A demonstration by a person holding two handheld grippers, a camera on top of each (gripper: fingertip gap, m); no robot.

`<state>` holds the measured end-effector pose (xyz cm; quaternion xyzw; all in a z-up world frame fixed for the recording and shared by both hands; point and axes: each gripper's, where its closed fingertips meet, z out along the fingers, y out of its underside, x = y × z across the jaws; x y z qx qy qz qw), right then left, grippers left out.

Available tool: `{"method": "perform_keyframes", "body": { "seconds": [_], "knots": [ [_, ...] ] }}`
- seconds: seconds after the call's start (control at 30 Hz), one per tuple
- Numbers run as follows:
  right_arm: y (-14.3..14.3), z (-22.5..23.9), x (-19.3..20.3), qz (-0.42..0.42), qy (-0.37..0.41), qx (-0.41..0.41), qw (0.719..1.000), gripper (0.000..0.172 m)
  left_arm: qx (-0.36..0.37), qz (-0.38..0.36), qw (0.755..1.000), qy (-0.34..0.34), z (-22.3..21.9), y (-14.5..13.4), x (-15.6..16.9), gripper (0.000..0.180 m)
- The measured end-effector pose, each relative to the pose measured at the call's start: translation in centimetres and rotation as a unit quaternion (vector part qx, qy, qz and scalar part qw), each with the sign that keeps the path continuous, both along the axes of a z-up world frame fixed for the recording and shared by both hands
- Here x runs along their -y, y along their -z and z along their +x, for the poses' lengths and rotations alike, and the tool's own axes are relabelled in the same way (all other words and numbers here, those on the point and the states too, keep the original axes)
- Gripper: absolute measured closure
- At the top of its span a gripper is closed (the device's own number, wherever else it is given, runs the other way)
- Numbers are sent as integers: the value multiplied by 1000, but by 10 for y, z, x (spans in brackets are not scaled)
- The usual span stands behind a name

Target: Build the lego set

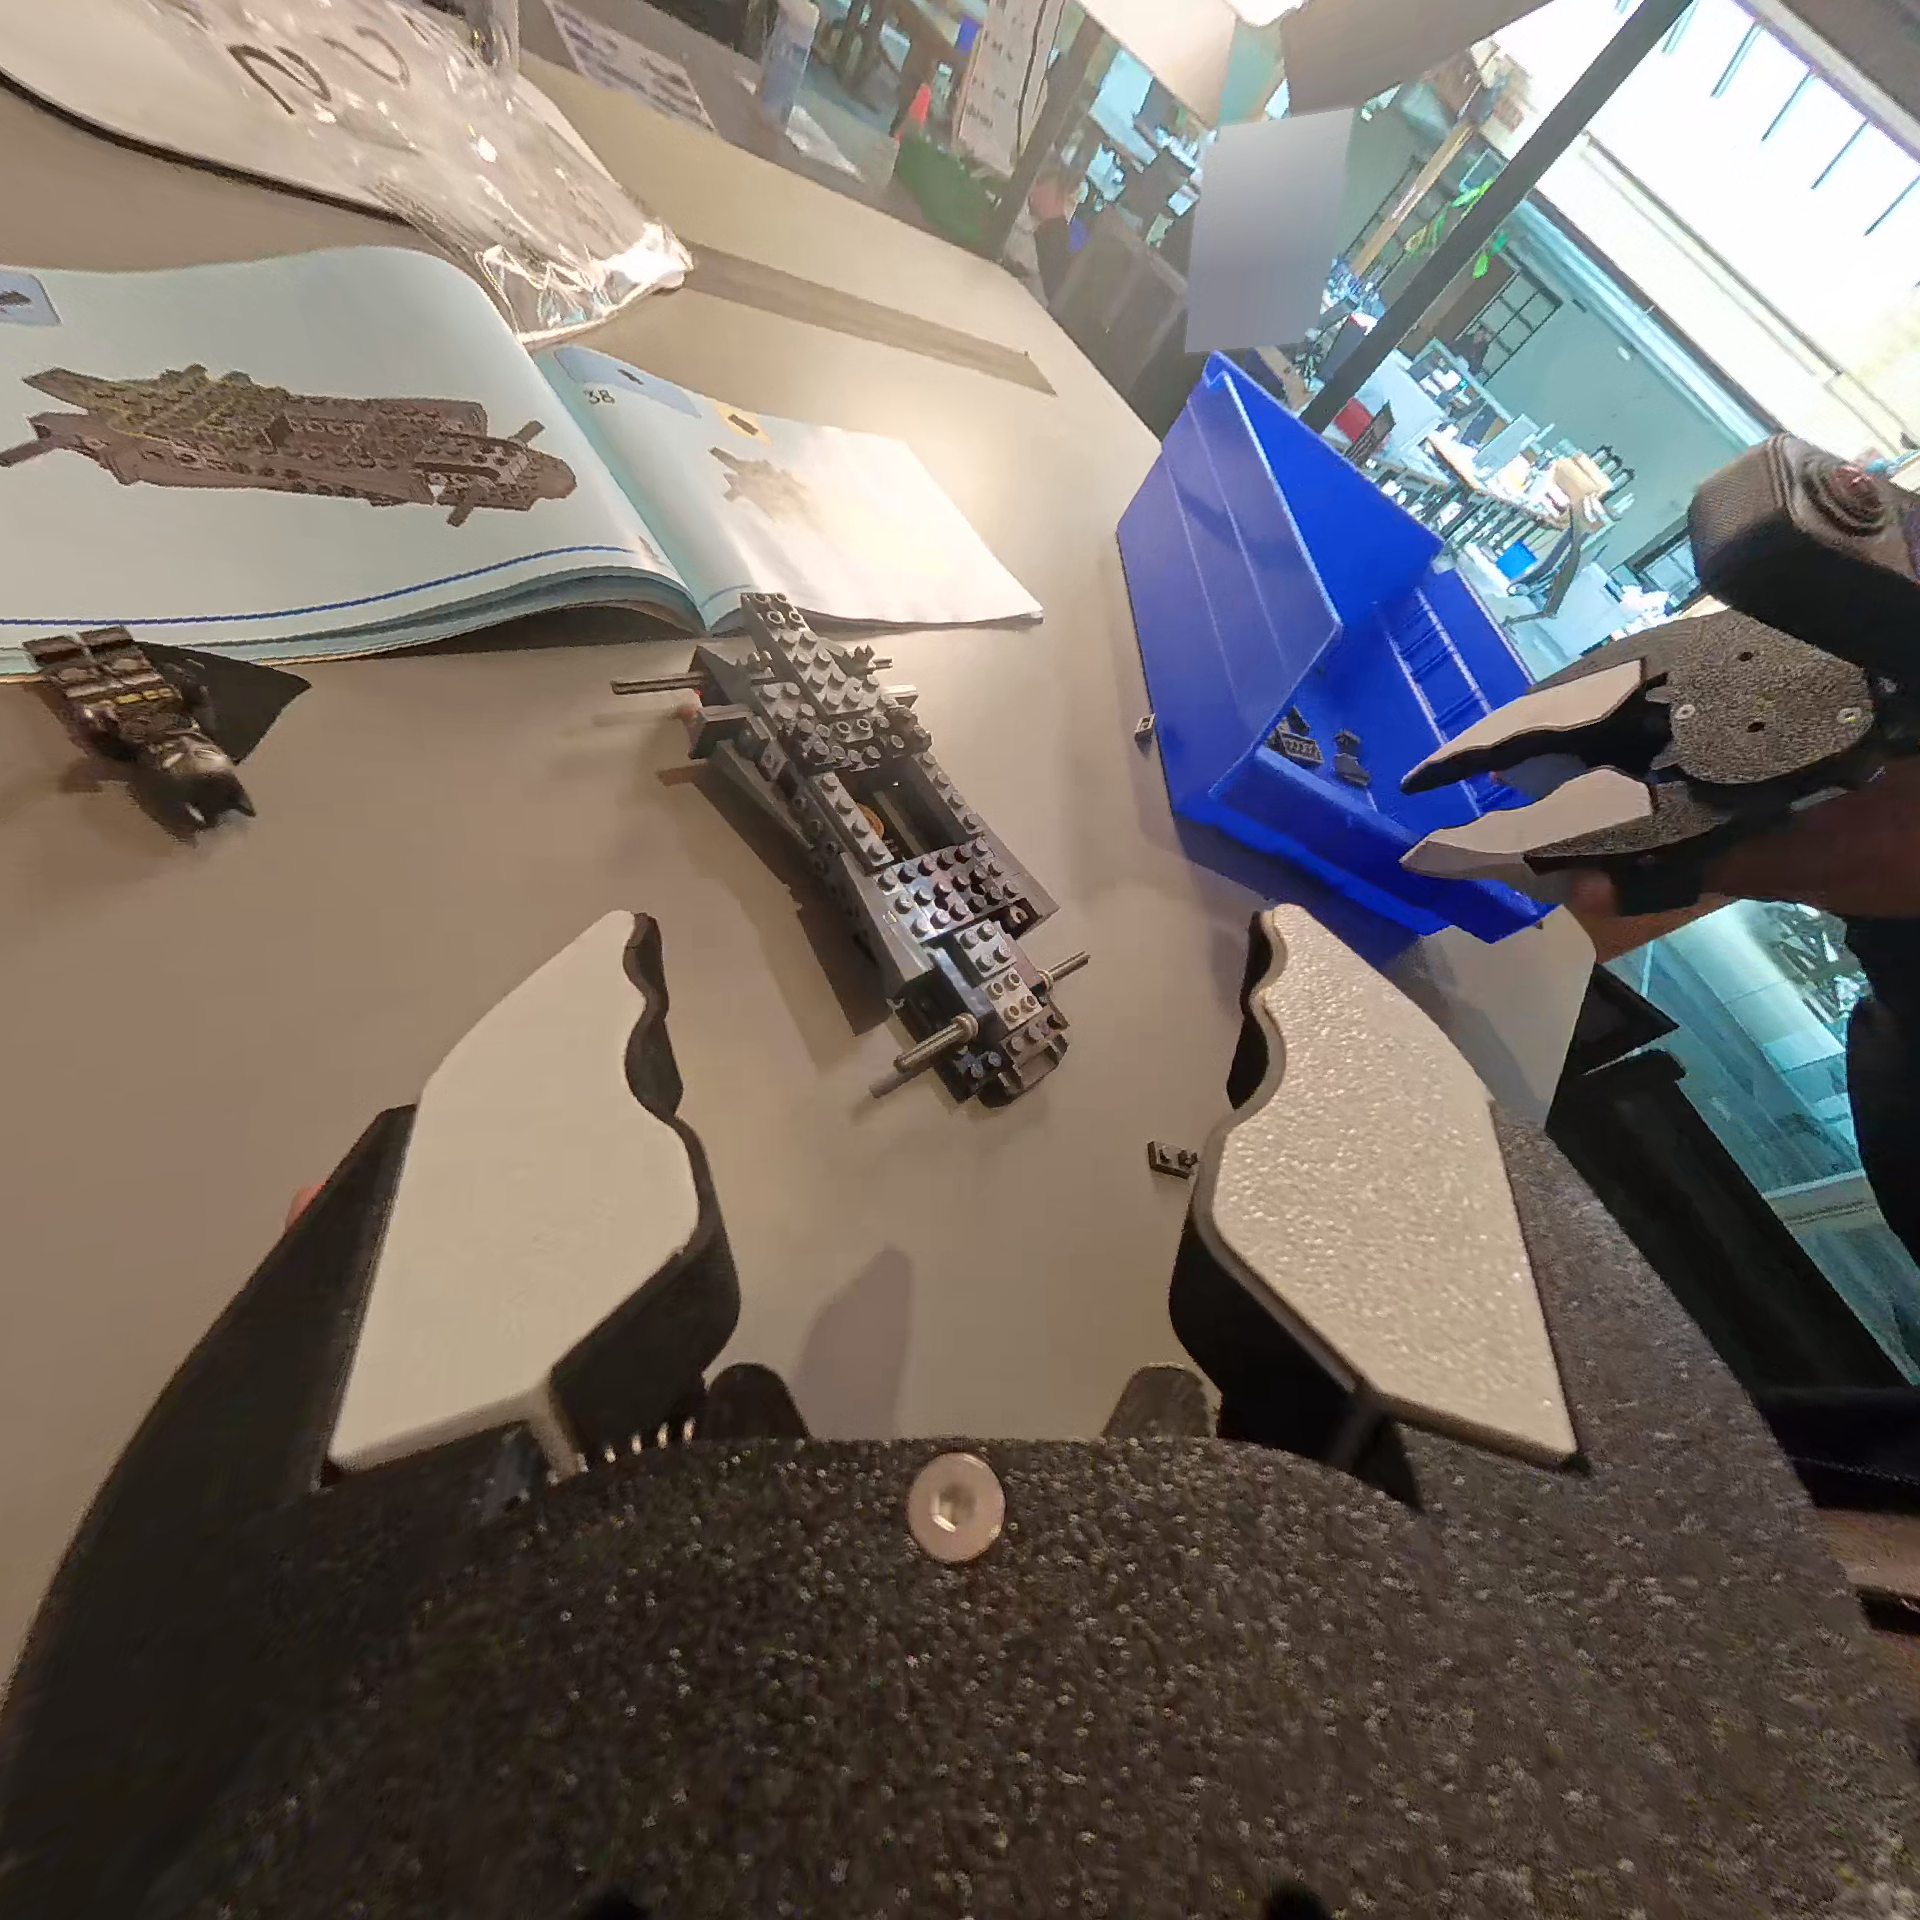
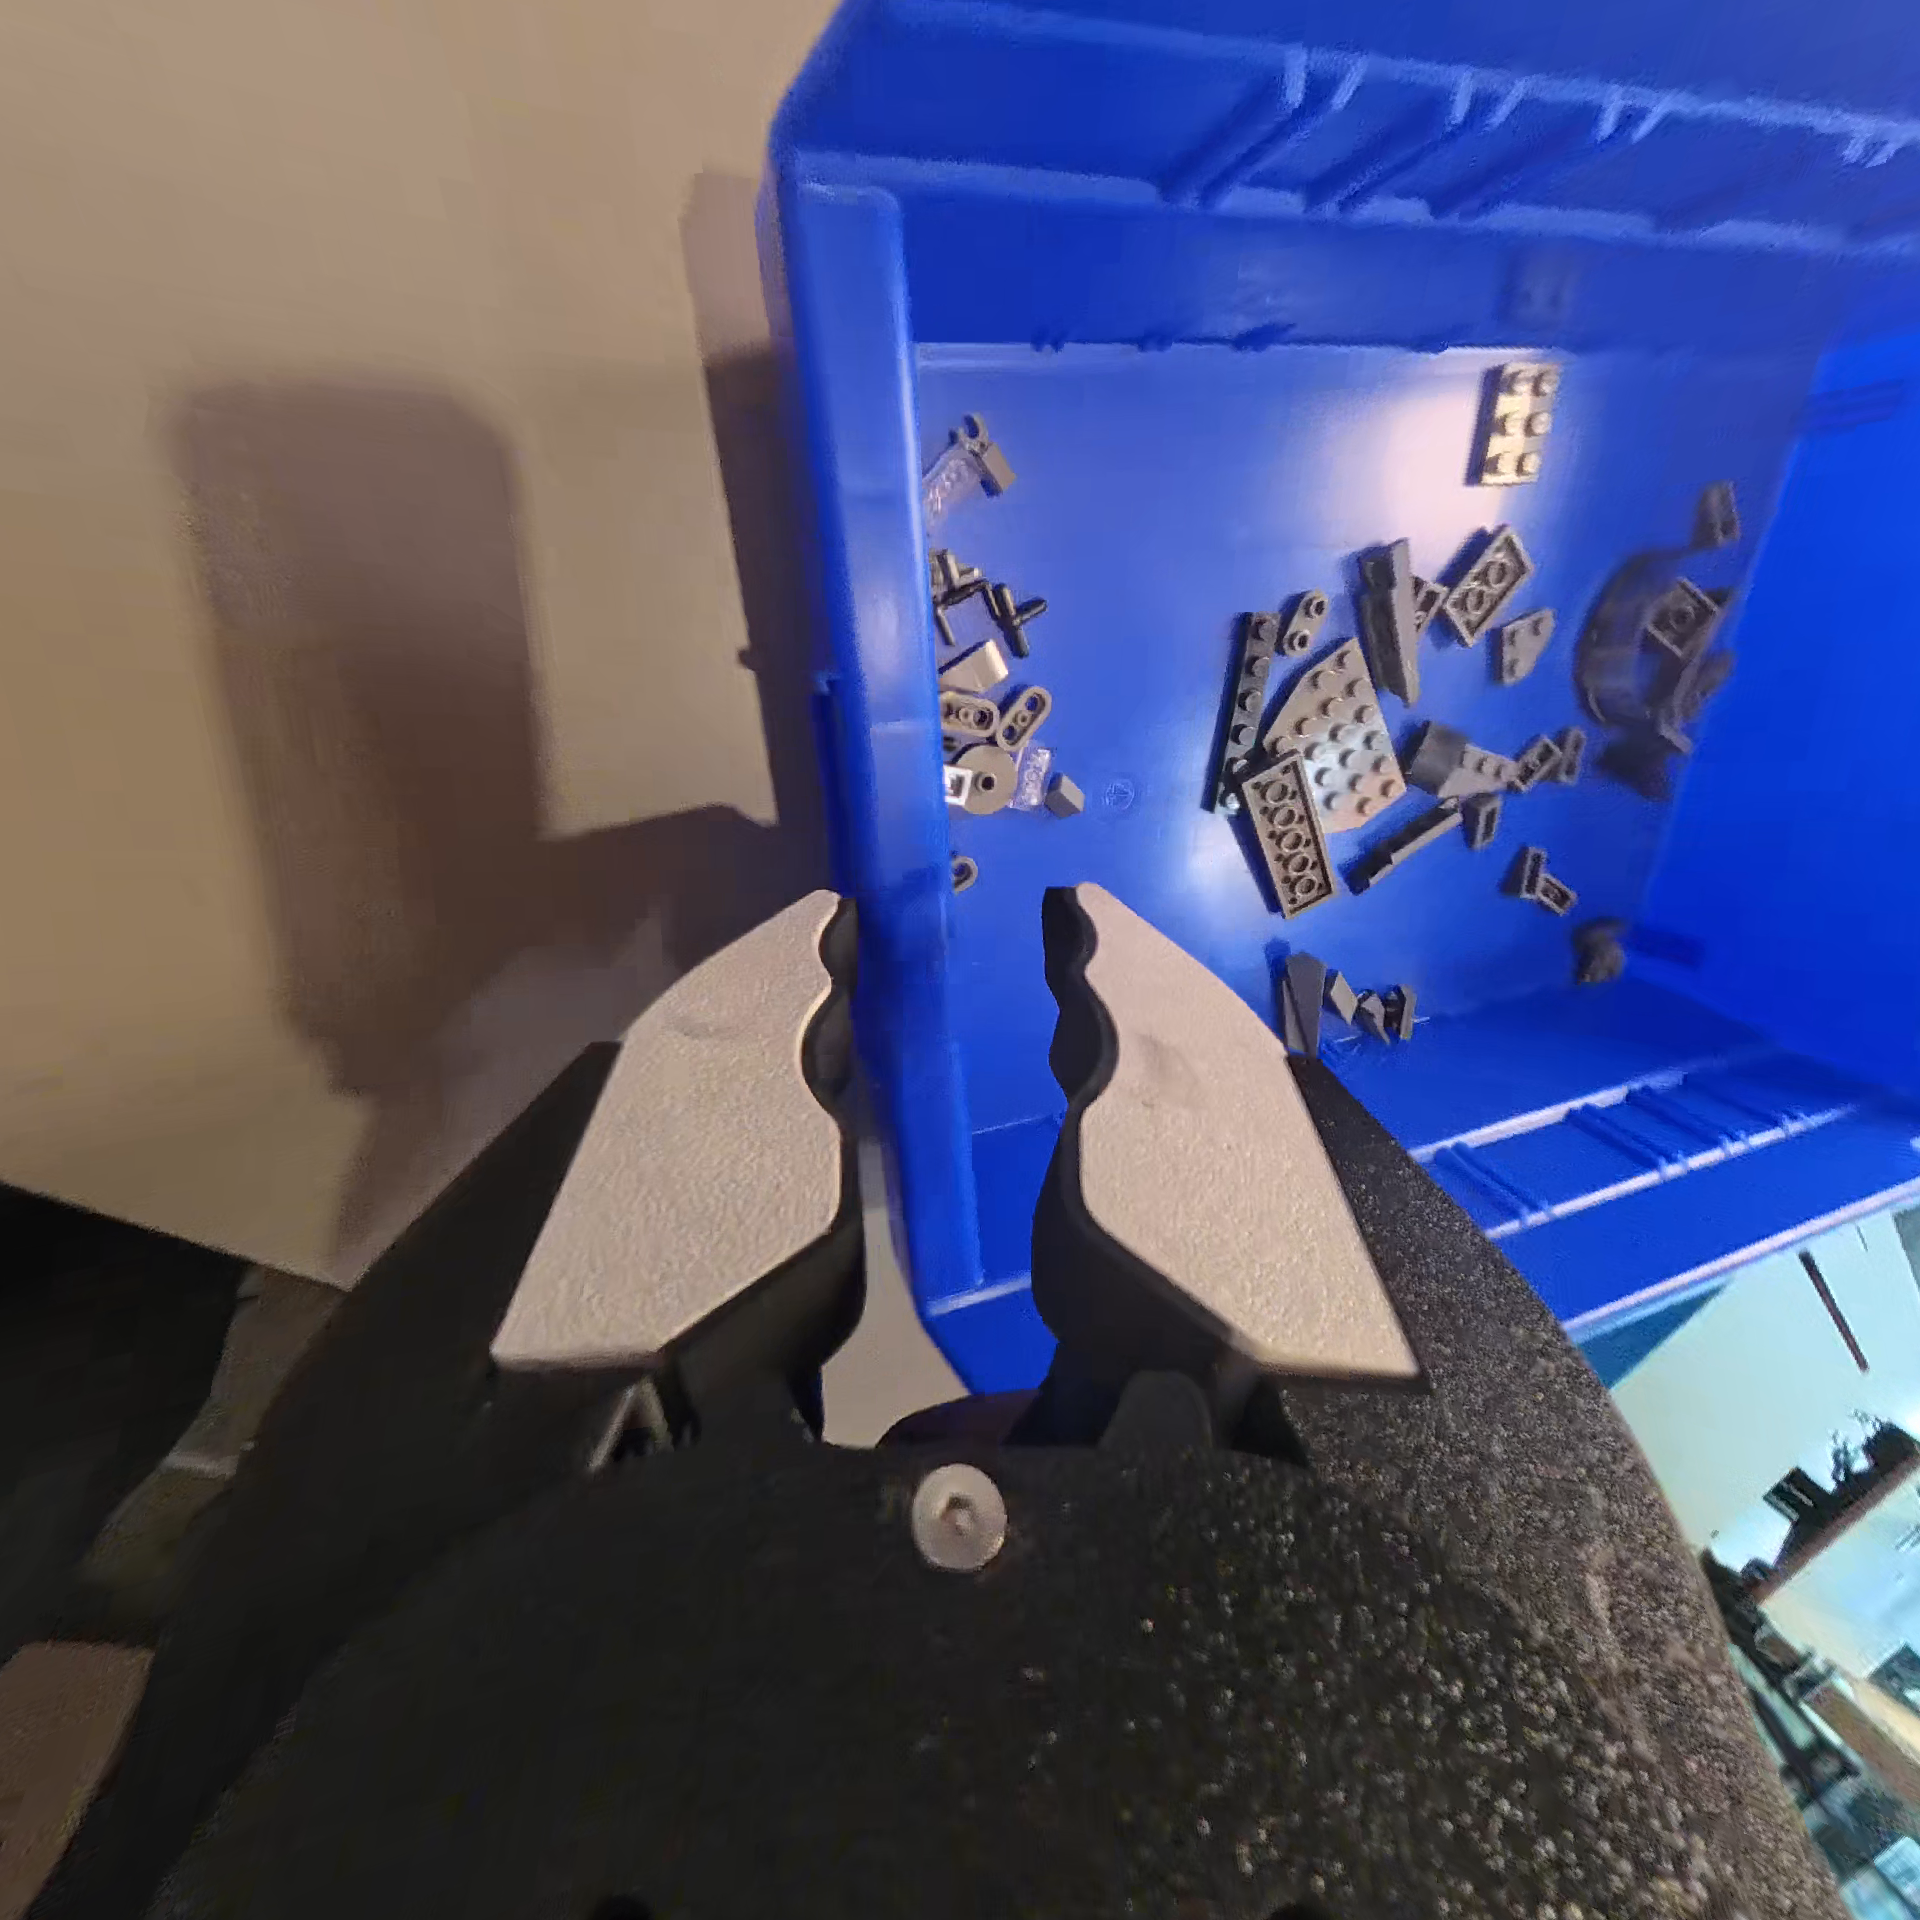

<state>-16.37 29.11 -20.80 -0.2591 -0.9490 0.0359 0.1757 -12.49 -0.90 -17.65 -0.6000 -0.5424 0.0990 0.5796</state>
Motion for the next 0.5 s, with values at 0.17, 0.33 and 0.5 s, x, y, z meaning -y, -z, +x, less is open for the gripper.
{"method": "perform_keyframes", "body": {
  "seconds": [0.17,0.33,0.5],
  "knots": [
    [-21,18,69,-134,-18,-58,989,139,-51,-1,999,1,13,-6,17,79],
    [-1,44,121,-269,14,-57,961,138,-89,9,996,2,20,-3,26,82],
    [17,64,142,-350,78,-59,932,136,-146,46,988,6,30,-20,32,86]
  ]
}}
